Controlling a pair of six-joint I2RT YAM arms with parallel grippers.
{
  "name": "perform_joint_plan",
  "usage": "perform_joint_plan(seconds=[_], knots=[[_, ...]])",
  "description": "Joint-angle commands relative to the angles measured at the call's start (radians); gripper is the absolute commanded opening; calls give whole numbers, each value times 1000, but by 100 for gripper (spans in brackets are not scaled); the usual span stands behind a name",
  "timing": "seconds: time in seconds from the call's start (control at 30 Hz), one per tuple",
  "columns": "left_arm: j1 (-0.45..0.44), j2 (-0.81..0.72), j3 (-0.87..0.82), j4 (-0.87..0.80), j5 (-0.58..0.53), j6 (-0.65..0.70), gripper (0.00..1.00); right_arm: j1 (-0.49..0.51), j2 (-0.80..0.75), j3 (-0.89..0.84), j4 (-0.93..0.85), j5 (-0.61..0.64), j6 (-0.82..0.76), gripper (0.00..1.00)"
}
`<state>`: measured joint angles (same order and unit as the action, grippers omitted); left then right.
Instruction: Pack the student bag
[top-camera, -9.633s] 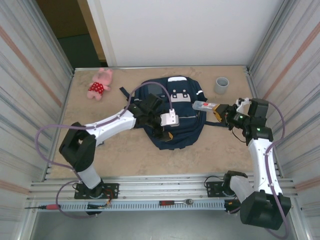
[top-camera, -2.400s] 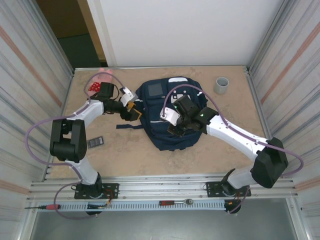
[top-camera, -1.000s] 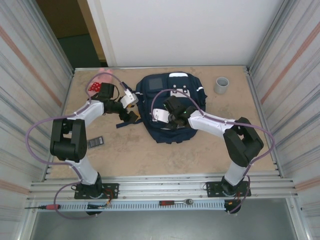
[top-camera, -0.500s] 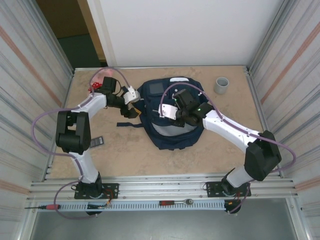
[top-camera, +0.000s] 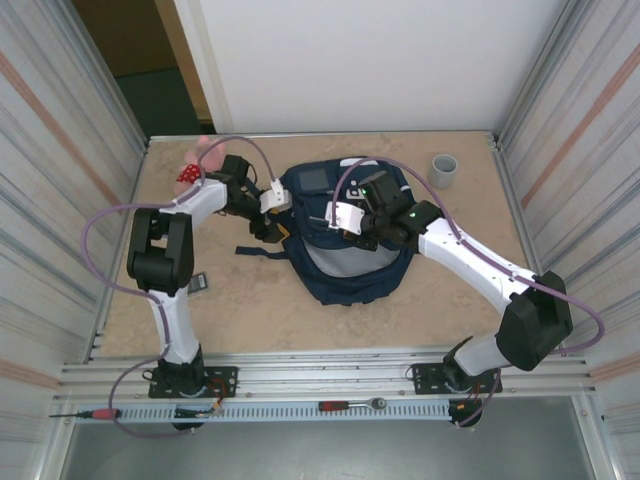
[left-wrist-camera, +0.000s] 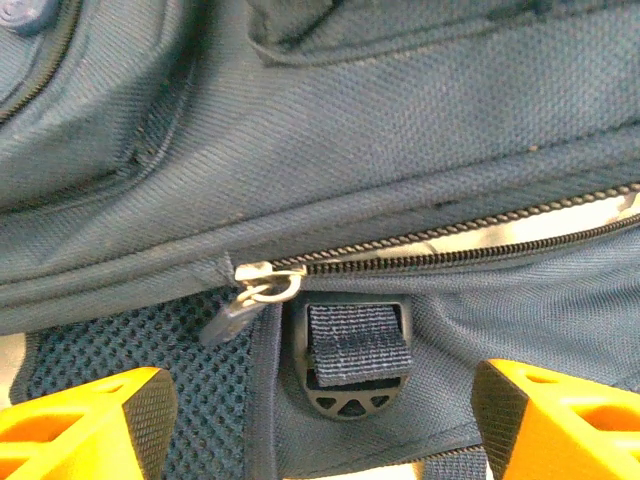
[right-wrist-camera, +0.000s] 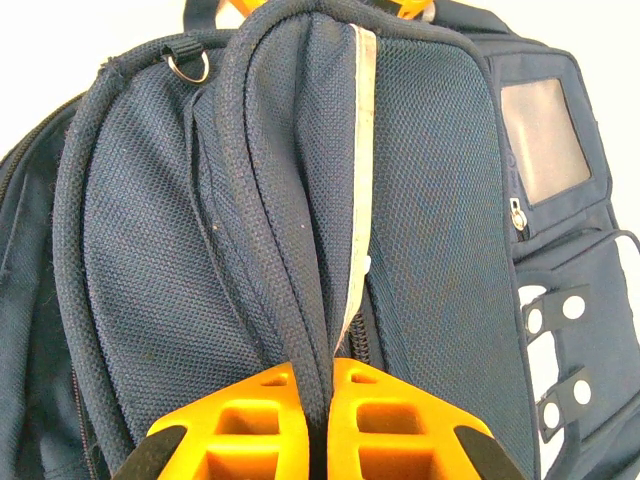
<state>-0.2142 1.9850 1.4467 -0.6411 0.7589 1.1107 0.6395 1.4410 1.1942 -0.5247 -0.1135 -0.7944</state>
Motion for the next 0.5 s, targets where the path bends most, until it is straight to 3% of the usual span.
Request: perform_joint_plan(seconds=[0.0,0.27,0.47], knots=[[-16,16,49,-55,20,25,77,-4,-51,43,11,-43,14,0],[-53,68,112,-73,-10,-22,74,-8,-70,42,21,-49,23,0],[-52,49,116,-102,51,-22,55,-35,-78,32,39,-52,59,0]])
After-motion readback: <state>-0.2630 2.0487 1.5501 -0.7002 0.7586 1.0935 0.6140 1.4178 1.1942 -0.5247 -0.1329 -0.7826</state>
